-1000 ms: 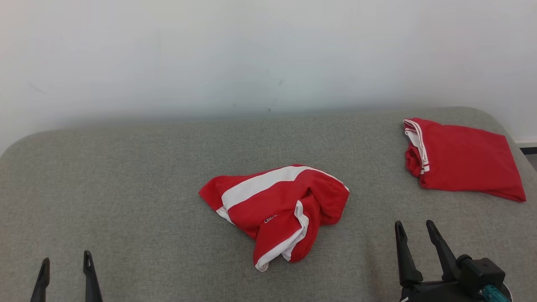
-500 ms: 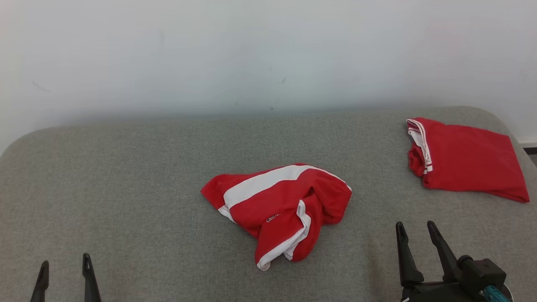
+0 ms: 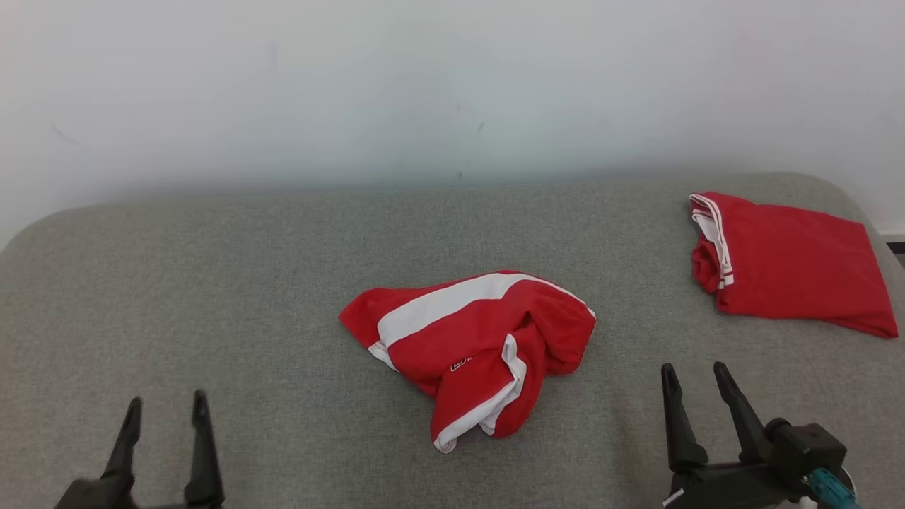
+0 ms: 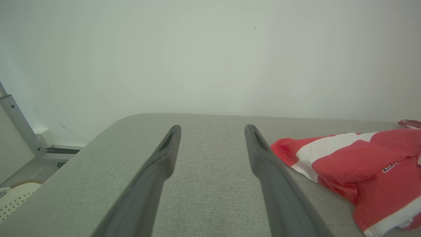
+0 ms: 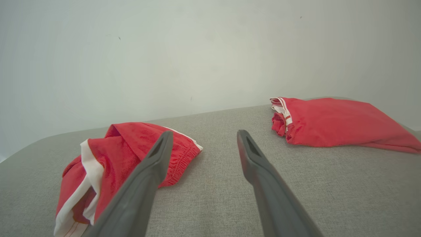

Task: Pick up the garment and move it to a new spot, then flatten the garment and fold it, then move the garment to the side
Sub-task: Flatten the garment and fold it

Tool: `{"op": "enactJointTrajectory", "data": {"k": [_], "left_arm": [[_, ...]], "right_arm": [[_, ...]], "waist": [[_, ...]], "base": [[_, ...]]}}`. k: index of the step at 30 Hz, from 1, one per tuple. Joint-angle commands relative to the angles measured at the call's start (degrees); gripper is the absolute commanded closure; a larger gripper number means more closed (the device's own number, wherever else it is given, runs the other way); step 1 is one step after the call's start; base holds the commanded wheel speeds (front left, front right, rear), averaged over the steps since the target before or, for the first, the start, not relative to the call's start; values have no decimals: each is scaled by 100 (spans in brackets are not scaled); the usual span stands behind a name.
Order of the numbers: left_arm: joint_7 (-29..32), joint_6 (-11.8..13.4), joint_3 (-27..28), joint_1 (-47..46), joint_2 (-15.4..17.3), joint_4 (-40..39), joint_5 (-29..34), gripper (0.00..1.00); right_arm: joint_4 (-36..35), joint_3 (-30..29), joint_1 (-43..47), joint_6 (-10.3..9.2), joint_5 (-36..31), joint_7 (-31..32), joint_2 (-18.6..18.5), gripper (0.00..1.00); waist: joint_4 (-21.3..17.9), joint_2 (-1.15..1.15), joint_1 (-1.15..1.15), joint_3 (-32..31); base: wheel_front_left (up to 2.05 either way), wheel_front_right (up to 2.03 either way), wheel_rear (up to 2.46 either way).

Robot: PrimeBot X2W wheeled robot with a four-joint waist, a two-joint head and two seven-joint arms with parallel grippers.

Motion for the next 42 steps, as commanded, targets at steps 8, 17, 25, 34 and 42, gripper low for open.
{"op": "enactJointTrajectory", "data": {"k": [8,17,25,34,42], "left_arm": [[292,-888,-337,-1316,-396,1144,-532,0],[384,-1806,-459,-2651,-739,3300,-935,0],[580,-2176,-620,-3380,-970,4733,-1041,0],[487,-2461,-784,-3742,-1285,5706,-1105,0],[127,-2632,-885,-3965,-1402,6148,-1107,100]], "right_arm": [[159,285,-474,-14,87,-83,-3,0],[327,480,-821,-14,224,-234,-2,0],[478,504,-945,-14,298,-334,-2,0],[575,517,-1044,-14,352,-379,-1,0],[612,471,-969,-14,289,-383,-2,0]], "waist": [[-206,0,0,325],[-811,0,0,720],[-1164,0,0,921],[-1273,0,0,988],[-1192,0,0,847]], "base": [[0,0,0],[0,0,0],[0,0,0],[0,0,0],[0,0,0]]}}
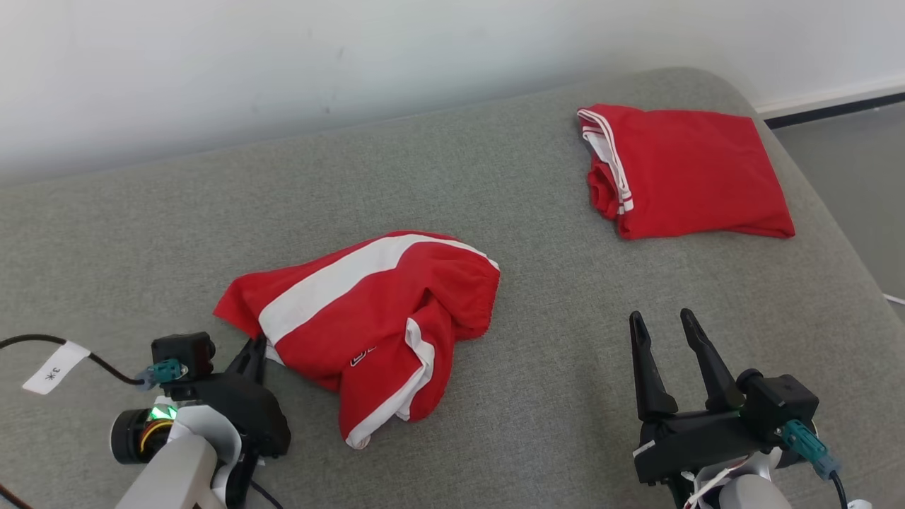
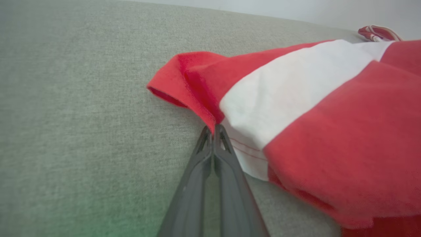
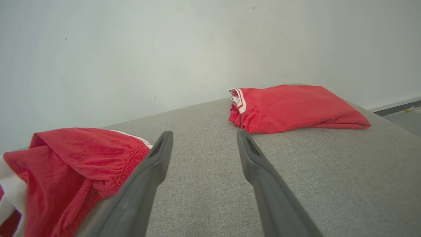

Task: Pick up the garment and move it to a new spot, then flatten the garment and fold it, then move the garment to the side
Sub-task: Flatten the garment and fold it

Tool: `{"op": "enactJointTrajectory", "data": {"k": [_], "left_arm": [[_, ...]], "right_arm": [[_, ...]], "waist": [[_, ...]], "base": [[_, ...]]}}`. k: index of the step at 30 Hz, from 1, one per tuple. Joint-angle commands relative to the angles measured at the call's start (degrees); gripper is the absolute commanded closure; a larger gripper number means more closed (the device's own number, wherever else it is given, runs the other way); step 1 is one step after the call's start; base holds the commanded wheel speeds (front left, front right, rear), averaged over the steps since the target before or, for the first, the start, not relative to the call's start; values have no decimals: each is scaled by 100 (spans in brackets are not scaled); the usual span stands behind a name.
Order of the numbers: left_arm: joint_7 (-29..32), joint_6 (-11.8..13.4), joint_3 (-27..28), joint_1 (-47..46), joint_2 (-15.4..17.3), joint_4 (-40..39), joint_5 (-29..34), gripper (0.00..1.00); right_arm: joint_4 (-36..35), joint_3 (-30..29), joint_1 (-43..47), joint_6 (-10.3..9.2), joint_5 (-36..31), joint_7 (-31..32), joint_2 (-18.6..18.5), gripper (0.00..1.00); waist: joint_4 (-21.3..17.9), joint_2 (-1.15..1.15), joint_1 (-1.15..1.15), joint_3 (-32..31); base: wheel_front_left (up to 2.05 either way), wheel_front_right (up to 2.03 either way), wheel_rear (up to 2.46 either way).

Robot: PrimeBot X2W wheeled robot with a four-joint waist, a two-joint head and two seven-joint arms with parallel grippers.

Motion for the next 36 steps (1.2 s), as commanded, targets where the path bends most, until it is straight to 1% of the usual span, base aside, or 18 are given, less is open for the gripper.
{"op": "enactJointTrajectory", "data": {"k": [1,6,9,12,15,18,20,21,24,26,29,35,36], "left_arm": [[-73,-28,0,-89,36,45,-33,100],[-302,-53,35,-166,204,-78,21,100],[-354,-57,54,-128,398,-254,73,100],[-261,-66,-12,54,592,-507,126,100],[-97,-19,-14,363,771,-923,70,100],[105,125,4,793,975,-1435,14,100],[268,203,25,1158,941,-1831,-159,100],[268,203,25,1158,941,-1831,-159,100],[459,434,19,1659,1050,-2304,-191,100],[515,545,57,1956,969,-2624,-329,100],[580,719,43,2254,957,-2940,-365,100],[535,896,106,2434,997,-3292,-419,100],[474,949,124,2415,1021,-3291,-364,75]], "right_arm": [[-15,-17,36,-14,-34,-8,-1,0],[-1,-116,223,-14,-79,-7,0,0],[13,-156,305,-14,-102,-9,0,0],[26,-181,398,-14,-104,-9,0,0],[38,-195,437,-14,-106,-9,-5,0],[27,-176,481,-14,-86,-9,0,0],[43,-178,534,-14,-67,-9,-3,0],[43,-178,534,-14,-67,-9,-3,0],[85,-130,522,-14,-32,-10,0,0],[95,-134,528,-14,-38,-9,-2,0],[111,-149,539,-14,-63,1,-1,0],[89,-179,429,-14,-102,46,-1,0],[86,-185,421,-14,-100,54,-1,0]], "waist": [[74,-1,0,-77],[346,-1,0,-311],[537,-1,0,-459],[718,-1,0,-583],[845,-1,0,-665],[940,-1,0,-696],[998,-1,0,-700],[998,-1,0,-700],[1028,-1,0,-694],[1053,-1,0,-696],[1100,-1,0,-696],[1185,-1,0,-660],[1203,-1,0,-654]], "base": [[0,0,0],[0,0,0],[0,0,0],[0,0,0],[0,0,0],[0,0,0],[0,0,0],[0,0,0],[0,0,0],[0,0,0],[0,0,0],[0,0,0],[0,0,0]]}}
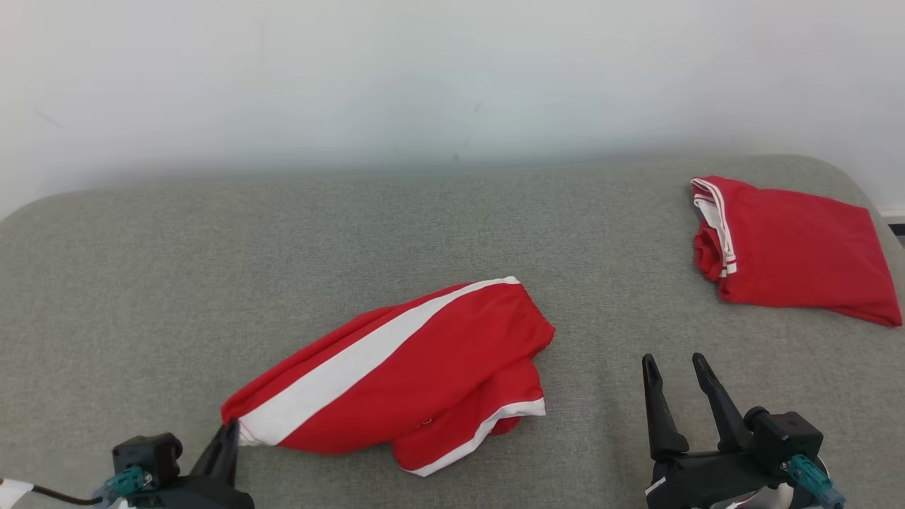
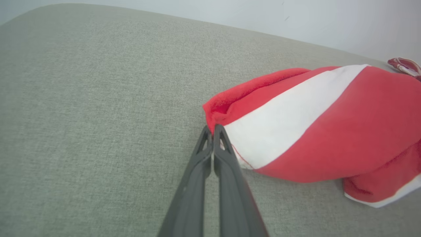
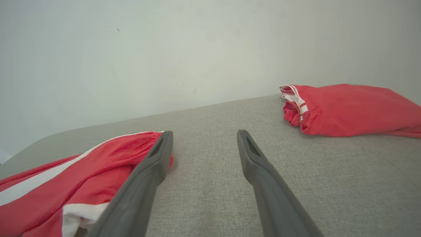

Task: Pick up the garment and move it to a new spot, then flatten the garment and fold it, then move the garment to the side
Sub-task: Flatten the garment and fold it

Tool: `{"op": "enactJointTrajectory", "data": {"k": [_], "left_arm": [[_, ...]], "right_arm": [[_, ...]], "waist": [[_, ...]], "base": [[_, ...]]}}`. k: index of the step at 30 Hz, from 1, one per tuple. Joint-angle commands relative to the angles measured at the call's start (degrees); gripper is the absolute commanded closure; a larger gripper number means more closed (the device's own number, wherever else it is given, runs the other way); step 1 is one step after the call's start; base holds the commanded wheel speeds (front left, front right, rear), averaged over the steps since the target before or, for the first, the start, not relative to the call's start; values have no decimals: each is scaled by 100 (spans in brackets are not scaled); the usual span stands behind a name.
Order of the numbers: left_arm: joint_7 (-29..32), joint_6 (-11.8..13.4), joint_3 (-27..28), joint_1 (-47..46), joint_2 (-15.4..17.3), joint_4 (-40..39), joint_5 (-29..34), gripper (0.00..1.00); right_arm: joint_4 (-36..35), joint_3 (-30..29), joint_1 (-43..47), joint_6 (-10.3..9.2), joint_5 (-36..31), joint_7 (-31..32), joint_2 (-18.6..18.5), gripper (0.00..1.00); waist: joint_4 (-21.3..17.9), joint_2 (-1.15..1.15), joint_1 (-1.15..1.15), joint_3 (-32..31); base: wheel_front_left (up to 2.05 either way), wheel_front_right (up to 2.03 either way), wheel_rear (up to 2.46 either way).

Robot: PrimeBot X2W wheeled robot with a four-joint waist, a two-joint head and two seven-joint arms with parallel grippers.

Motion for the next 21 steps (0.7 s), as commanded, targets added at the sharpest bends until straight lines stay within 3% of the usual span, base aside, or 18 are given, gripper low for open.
{"op": "enactJointTrajectory", "data": {"k": [1,2,11,21], "left_arm": [[-92,79,37,15,37,1,33,15],[-141,115,44,12,0,-2,43,0],[-223,105,48,224,-198,-41,-173,0],[-142,-37,21,-45,-409,431,-345,0]], "right_arm": [[-6,-5,-58,-14,-12,12,-2,0],[-4,-17,-54,-14,-12,16,-2,0],[-5,-43,-42,-14,-28,26,-3,0],[-47,95,-211,-14,-67,81,-2,0]], "waist": [[36,0,1,14],[58,0,1,15],[224,0,1,61],[87,0,1,210]], "base": [[0,0,0],[0,0,0],[0,0,0],[0,0,0]]}}
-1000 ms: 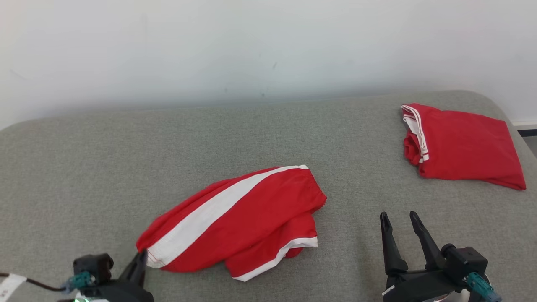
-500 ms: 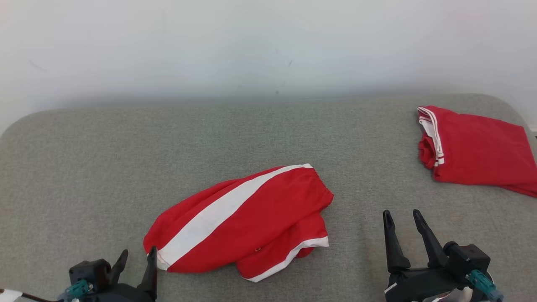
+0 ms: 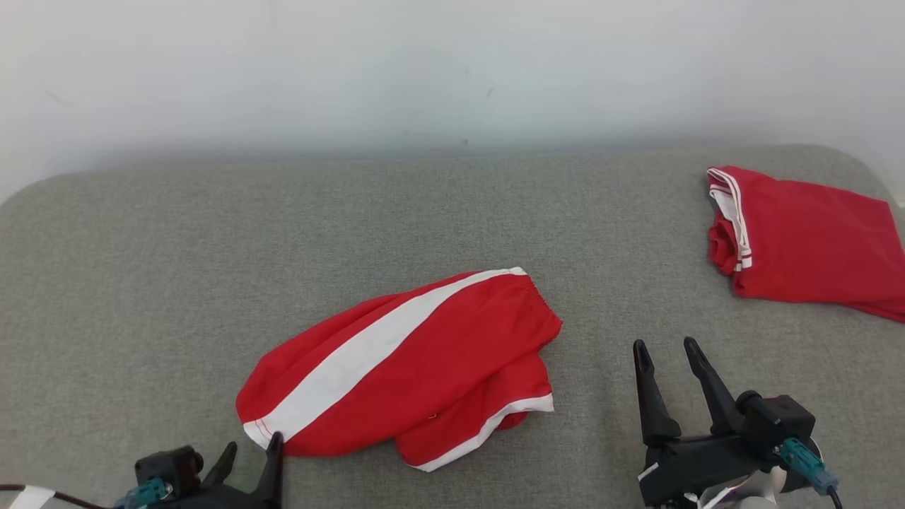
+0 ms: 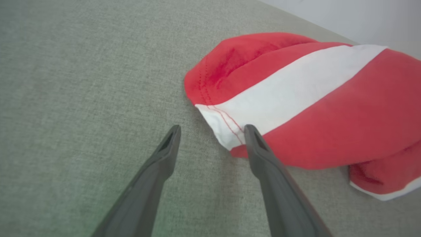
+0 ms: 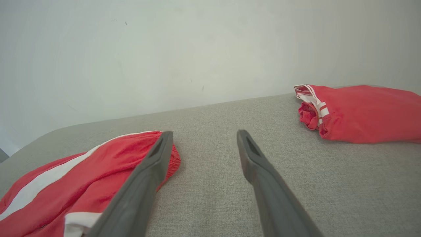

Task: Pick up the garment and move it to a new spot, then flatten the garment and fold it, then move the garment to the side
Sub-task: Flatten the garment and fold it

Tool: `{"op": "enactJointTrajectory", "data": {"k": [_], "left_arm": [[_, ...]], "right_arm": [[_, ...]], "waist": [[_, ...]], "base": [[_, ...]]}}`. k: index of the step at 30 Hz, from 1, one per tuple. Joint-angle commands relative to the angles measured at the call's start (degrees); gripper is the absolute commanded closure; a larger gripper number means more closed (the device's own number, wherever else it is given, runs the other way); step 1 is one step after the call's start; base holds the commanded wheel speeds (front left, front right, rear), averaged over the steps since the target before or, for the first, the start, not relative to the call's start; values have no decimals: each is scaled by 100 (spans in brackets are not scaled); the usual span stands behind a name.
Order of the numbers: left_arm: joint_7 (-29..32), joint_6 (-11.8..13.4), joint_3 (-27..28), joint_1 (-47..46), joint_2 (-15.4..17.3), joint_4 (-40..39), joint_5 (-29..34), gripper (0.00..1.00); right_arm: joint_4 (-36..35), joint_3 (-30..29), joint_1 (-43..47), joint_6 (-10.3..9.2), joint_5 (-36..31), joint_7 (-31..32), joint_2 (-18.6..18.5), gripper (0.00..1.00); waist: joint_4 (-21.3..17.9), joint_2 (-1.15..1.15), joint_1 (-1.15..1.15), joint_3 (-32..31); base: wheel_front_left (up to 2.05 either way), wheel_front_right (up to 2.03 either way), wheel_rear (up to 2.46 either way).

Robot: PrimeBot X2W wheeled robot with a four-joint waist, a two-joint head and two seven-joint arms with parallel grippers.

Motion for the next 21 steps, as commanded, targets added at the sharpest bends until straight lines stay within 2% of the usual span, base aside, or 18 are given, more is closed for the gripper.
{"op": "enactJointTrajectory", "data": {"k": [1,5,6,7,8,10,16,21], "left_arm": [[-41,-42,6,-143,-45,94,-24,0],[-141,-166,-7,-326,-89,343,-28,0],[-139,-206,-16,-364,-121,415,-55,6],[-139,-246,-4,-403,-164,487,-107,38],[-139,-246,-4,-403,-164,487,-107,38],[-148,-293,-34,-475,-192,617,-75,100],[-440,-270,-47,-416,-241,619,10,100],[-529,-178,-121,-366,-147,116,185,100]], "right_arm": [[-9,7,-40,-14,-33,-6,-1,0],[-18,-18,-32,-14,-62,2,0,0],[-20,-21,-26,-14,-67,4,1,0],[-23,-28,-19,-14,-71,2,0,0],[-23,-28,-19,-14,-71,2,0,0],[-21,-43,-7,-14,-66,2,-3,0],[-5,-104,-15,-14,-106,17,0,0],[152,142,-549,-14,-282,370,-13,0]], "waist": [[-68,0,0,49],[-125,0,0,101],[-131,0,0,108],[-131,0,0,114],[-131,0,0,114],[-134,0,0,118],[-42,0,0,80],[237,0,0,133]], "base": [[0,0,0],[0,0,0],[0,0,0],[0,0,0],[0,0,0],[0,0,0],[0,0,0],[0,0,0]]}}
